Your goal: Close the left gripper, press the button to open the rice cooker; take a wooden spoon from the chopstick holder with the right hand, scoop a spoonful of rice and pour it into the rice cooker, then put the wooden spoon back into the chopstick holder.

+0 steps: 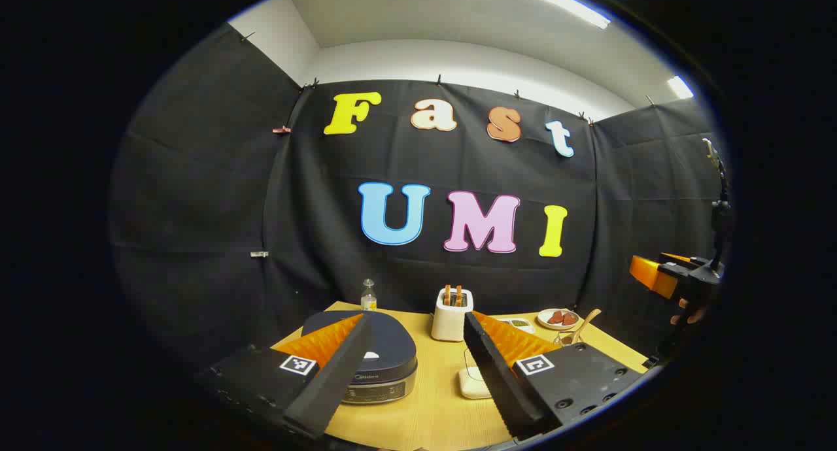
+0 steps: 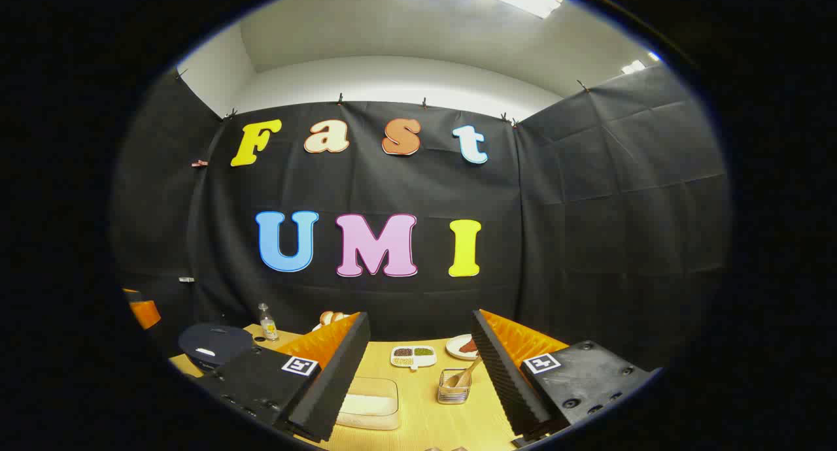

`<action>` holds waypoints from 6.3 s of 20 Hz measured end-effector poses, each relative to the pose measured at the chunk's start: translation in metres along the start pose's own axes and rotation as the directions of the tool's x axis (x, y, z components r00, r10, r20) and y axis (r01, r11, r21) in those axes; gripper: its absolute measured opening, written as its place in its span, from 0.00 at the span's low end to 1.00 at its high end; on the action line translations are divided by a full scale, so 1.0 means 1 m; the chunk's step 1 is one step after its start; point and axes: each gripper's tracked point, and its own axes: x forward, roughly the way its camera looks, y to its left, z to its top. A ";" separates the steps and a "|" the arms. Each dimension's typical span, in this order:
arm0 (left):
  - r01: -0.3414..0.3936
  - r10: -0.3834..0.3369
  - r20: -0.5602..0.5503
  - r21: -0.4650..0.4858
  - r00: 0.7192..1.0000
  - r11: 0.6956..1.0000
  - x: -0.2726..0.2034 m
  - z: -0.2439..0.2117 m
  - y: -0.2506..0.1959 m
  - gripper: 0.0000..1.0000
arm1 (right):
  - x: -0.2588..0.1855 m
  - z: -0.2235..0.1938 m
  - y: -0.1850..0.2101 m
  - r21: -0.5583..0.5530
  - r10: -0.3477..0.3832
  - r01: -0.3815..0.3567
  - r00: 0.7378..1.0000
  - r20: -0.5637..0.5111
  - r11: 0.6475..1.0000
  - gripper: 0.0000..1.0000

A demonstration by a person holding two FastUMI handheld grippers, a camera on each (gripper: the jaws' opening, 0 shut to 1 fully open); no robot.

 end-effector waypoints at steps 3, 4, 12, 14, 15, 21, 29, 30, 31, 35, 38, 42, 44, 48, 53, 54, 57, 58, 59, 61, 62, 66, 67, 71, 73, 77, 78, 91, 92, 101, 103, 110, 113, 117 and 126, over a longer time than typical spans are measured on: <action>0.002 -0.002 0.005 0.007 1.000 1.000 0.001 0.002 0.007 0.95 | -0.002 0.001 0.003 0.003 0.003 -0.003 1.000 0.002 1.000 0.98; 0.006 -0.006 0.001 0.006 1.000 1.000 0.002 0.002 0.008 0.95 | -0.003 0.002 0.004 0.002 0.005 -0.005 1.000 0.004 1.000 0.98; 0.024 -0.025 -0.027 -0.042 0.999 0.999 0.009 -0.008 0.012 0.95 | -0.010 -0.008 0.001 -0.013 -0.002 0.002 0.999 -0.037 1.000 0.98; 0.017 -0.019 -0.034 -0.052 0.999 0.998 0.014 -0.011 0.013 0.95 | -0.007 -0.013 0.002 -0.010 -0.002 0.002 0.999 -0.050 1.000 0.98; 0.014 -0.016 -0.039 -0.057 0.999 0.998 0.016 -0.012 0.013 0.95 | -0.006 -0.016 0.000 -0.009 -0.003 0.003 0.998 -0.057 1.000 0.98; 0.000 -0.002 -0.073 -0.027 0.997 1.000 0.032 -0.017 0.012 0.95 | 0.010 -0.027 -0.019 -0.005 -0.030 0.030 0.996 -0.078 1.000 0.98; -0.079 0.084 -0.170 0.037 0.982 0.996 0.079 -0.028 0.038 0.69 | 0.040 -0.062 -0.037 -0.008 -0.014 0.012 0.987 -0.157 1.000 0.98; -0.091 0.098 -0.192 0.040 0.976 0.995 0.084 -0.033 0.042 0.65 | 0.045 -0.064 -0.037 -0.003 -0.007 0.007 0.987 -0.160 1.000 0.98; -0.097 0.103 -0.211 0.038 0.972 0.995 0.089 -0.037 0.046 0.55 | 0.050 -0.066 -0.038 0.003 -0.001 0.002 0.986 -0.165 1.000 0.98; -0.125 0.132 -0.287 0.044 0.949 0.991 0.103 -0.052 0.061 0.23 | 0.067 -0.071 -0.046 0.032 0.013 -0.007 0.985 -0.172 0.999 0.99; -0.150 0.148 -0.349 0.022 0.925 0.988 0.112 -0.071 0.074 0.07 | 0.074 -0.080 -0.052 0.048 0.019 -0.010 0.981 -0.191 0.999 0.98; -0.172 0.157 -0.441 0.005 0.884 0.985 0.127 -0.110 0.086 0.07 | 0.080 -0.089 -0.063 0.056 0.024 -0.012 0.977 -0.213 0.998 0.98; -0.178 0.153 -0.457 -0.011 0.876 0.984 0.137 -0.125 0.090 0.07 | 0.084 -0.093 -0.069 0.058 0.023 -0.010 0.974 -0.225 0.998 0.98; -0.210 0.137 -0.515 -0.085 0.846 0.974 0.147 -0.155 0.092 0.06 | 0.088 -0.102 -0.076 0.054 0.025 -0.012 0.967 -0.253 0.998 0.97; -0.255 0.153 -0.511 -0.136 0.846 0.957 0.147 -0.169 0.093 0.07 | 0.094 -0.108 -0.084 0.047 0.024 -0.012 0.963 -0.269 0.999 0.97; -0.254 0.154 -0.511 -0.131 0.846 0.958 0.147 -0.170 0.093 0.07 | 0.095 -0.111 -0.086 0.050 0.023 -0.009 0.960 -0.279 0.999 0.97; -0.262 0.181 -0.523 -0.086 0.833 0.961 0.146 -0.174 0.093 0.07 | 0.097 -0.123 -0.092 0.056 0.012 0.007 0.948 -0.319 0.998 0.97; -0.269 0.193 -0.529 -0.071 0.827 0.960 0.147 -0.175 0.093 0.07 | 0.099 -0.126 -0.094 0.062 0.009 0.012 0.944 -0.331 0.998 0.97; -0.272 0.201 -0.536 -0.057 0.820 0.961 0.149 -0.177 0.093 0.07 | 0.100 -0.128 -0.095 0.071 0.009 0.016 0.941 -0.339 0.997 0.97; -0.272 0.214 -0.566 -0.019 0.796 0.962 0.145 -0.180 0.092 0.07 | 0.102 -0.132 -0.098 0.078 0.008 0.021 0.937 -0.348 0.997 0.98; -0.272 0.226 -0.562 0.002 0.796 0.962 0.148 -0.179 0.093 0.06 | 0.103 -0.134 -0.099 0.077 0.009 0.020 0.936 -0.351 0.997 0.98; -0.259 0.266 -0.538 0.091 0.800 0.962 0.145 -0.165 0.090 0.06 | 0.108 -0.141 -0.106 0.101 0.010 0.029 0.931 -0.365 0.994 0.98; -0.277 0.285 -0.518 0.095 0.807 0.956 0.146 -0.158 0.091 0.06 | 0.109 -0.143 -0.107 0.106 0.015 0.027 0.929 -0.370 0.994 0.99; -0.369 0.373 -0.333 0.078 0.866 0.926 0.147 -0.084 0.091 0.07 | 0.118 -0.150 -0.112 0.092 0.019 0.017 0.924 -0.381 0.996 0.99; -0.382 0.396 -0.230 0.104 0.889 0.918 0.145 -0.049 0.085 0.08 | 0.125 -0.152 -0.116 0.093 0.019 0.018 0.923 -0.385 0.996 0.99; -0.359 0.368 -0.287 0.086 0.884 0.929 0.130 -0.068 0.063 0.37 | 0.151 -0.157 -0.126 0.104 0.011 0.030 0.927 -0.374 0.994 0.98; -0.377 0.375 -0.289 0.051 0.881 0.925 0.125 -0.071 0.060 0.39 | 0.156 -0.160 -0.127 0.110 0.013 0.032 0.925 -0.379 0.993 0.99; -0.381 0.359 -0.323 -0.005 0.876 0.925 0.072 -0.104 -0.019 0.95 | 0.216 -0.252 -0.149 0.125 0.005 0.071 0.850 -0.526 0.990 0.99; -0.379 0.359 -0.342 0.009 0.869 0.925 0.071 -0.110 -0.023 0.95 | 0.219 -0.261 -0.151 0.135 0.007 0.079 0.838 -0.545 0.988 0.99; -0.367 0.341 -0.403 0.013 0.849 0.930 0.076 -0.139 -0.057 0.95 | 0.247 -0.318 -0.148 0.253 0.054 0.139 0.777 -0.628 0.957 0.97; -0.357 0.328 -0.415 0.009 0.848 0.934 0.078 -0.146 -0.063 0.95 | 0.254 -0.328 -0.143 0.274 0.068 0.143 0.767 -0.638 0.951 0.93; -0.297 0.273 -0.447 0.018 0.852 0.955 0.089 -0.160 -0.082 0.95 | 0.257 -0.341 -0.146 0.323 0.029 0.288 0.704 -0.710 0.901 0.15; -0.272 0.247 -0.441 0.008 0.863 0.962 0.092 -0.161 -0.090 0.96 | 0.257 -0.343 -0.143 0.352 0.037 0.323 0.688 -0.724 0.878 0.19; -0.247 0.222 -0.434 -0.002 0.873 0.969 0.090 -0.159 -0.090 0.95 | 0.256 -0.315 -0.139 0.352 0.039 0.288 0.724 -0.689 0.891 0.14; -0.231 0.195 -0.378 -0.050 0.905 0.972 0.079 -0.141 -0.056 0.95 | 0.255 -0.223 -0.119 0.379 0.033 0.223 0.825 -0.564 0.898 0.13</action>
